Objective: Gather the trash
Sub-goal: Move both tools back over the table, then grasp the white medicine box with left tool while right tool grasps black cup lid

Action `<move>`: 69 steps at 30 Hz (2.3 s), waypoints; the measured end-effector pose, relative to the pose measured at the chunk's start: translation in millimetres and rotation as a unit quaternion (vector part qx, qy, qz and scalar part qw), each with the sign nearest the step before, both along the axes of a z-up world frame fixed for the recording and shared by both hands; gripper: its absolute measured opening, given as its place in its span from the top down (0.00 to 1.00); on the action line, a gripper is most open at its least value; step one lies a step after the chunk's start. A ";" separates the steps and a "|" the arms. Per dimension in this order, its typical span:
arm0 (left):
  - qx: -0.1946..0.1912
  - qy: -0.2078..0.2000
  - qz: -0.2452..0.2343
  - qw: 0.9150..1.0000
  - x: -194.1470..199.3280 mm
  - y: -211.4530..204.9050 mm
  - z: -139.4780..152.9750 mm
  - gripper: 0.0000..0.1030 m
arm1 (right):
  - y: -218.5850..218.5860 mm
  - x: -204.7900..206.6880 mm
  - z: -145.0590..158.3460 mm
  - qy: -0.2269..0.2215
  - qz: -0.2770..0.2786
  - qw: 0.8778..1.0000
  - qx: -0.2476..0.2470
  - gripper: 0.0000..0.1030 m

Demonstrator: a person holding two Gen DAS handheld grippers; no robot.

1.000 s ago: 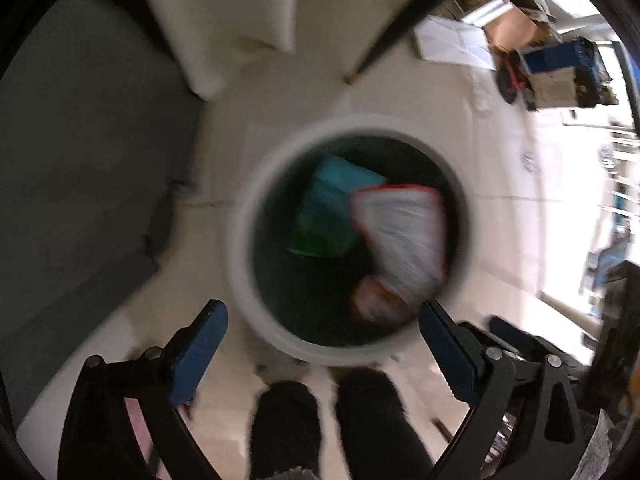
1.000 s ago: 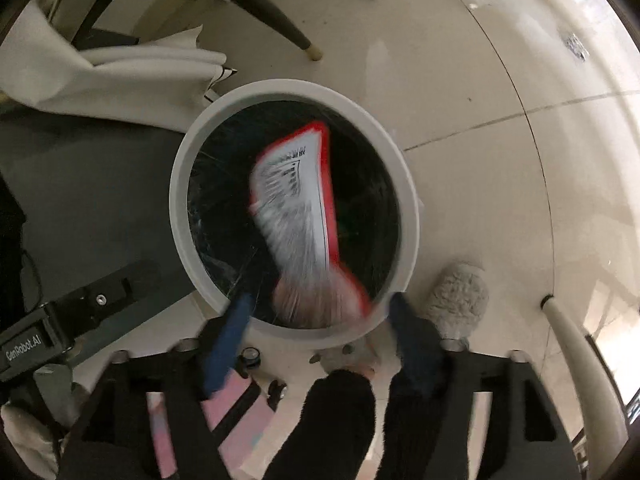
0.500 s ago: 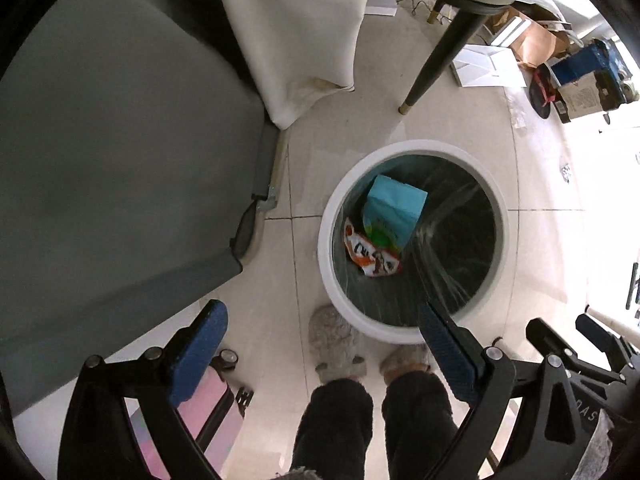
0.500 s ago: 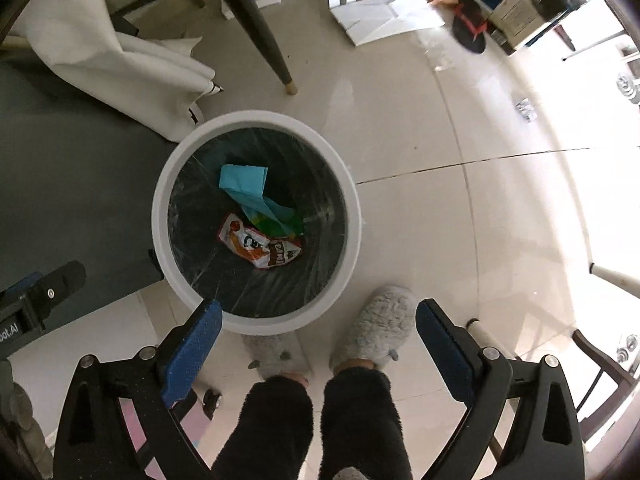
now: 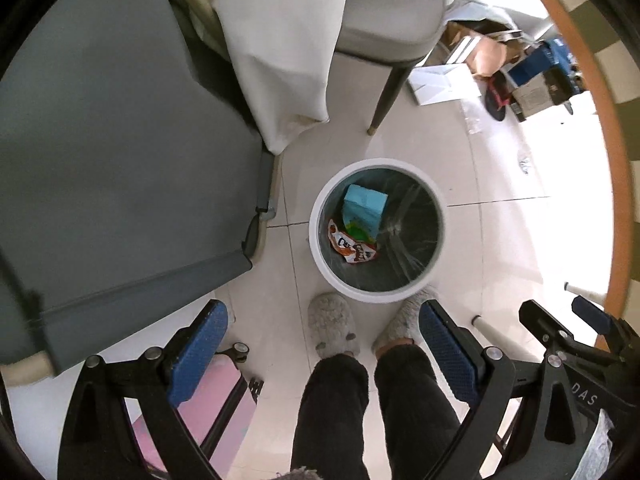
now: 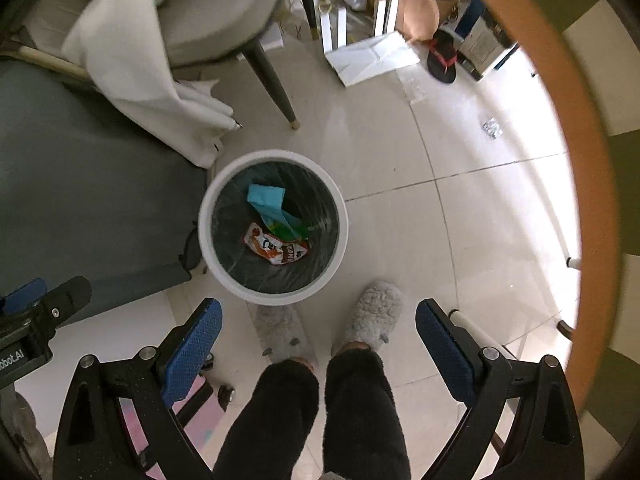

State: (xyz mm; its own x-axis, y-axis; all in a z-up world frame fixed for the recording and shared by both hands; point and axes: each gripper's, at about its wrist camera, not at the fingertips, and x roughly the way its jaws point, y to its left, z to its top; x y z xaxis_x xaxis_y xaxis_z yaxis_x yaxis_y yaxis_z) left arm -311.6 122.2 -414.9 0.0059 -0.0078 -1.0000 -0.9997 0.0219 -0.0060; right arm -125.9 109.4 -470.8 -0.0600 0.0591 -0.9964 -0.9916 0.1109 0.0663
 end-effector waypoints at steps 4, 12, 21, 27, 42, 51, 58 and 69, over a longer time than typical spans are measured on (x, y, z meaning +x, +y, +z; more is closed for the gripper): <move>0.010 -0.002 -0.008 1.000 -2.0 -9.8 44.7 0.05 | -11.2 0.0 49.5 0.006 -0.005 1.000 0.009 0.04; 0.036 -0.012 -0.022 0.999 -8.7 -36.5 139.3 0.05 | -41.5 -4.4 152.0 0.028 -0.023 0.999 0.026 0.05; 0.110 -0.020 -0.073 0.991 34.8 -37.4 242.8 0.05 | -73.3 27.1 259.3 0.075 -0.103 0.989 0.074 0.04; 0.144 -0.030 -0.159 0.976 141.2 -16.6 285.7 0.00 | -107.3 147.2 323.7 0.043 -0.226 0.966 0.118 0.04; 0.029 0.019 -0.247 0.969 430.0 -4.9 214.1 0.00 | -201.9 464.4 237.0 0.038 -0.483 0.874 0.027 0.04; -0.083 -0.032 -0.197 0.976 487.2 -24.7 176.1 0.01 | -213.9 490.1 227.7 0.023 -0.478 0.877 0.037 0.18; -0.156 -0.076 -0.163 0.971 535.2 -45.5 142.1 0.01 | -278.7 533.6 235.7 0.007 -0.501 0.865 0.022 0.18; 0.000 0.037 -0.420 0.907 579.3 -46.6 163.6 0.37 | -289.2 526.2 212.3 0.030 -0.503 0.863 0.013 0.18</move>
State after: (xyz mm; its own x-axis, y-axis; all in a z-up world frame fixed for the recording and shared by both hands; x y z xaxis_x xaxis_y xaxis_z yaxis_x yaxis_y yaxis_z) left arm 267.7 75.6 -251.3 -0.0688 0.0213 -0.9974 -0.6276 0.7762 0.0599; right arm 400.4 -179.7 -258.5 -0.0170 0.1330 -0.9910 -0.3882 0.9125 0.1291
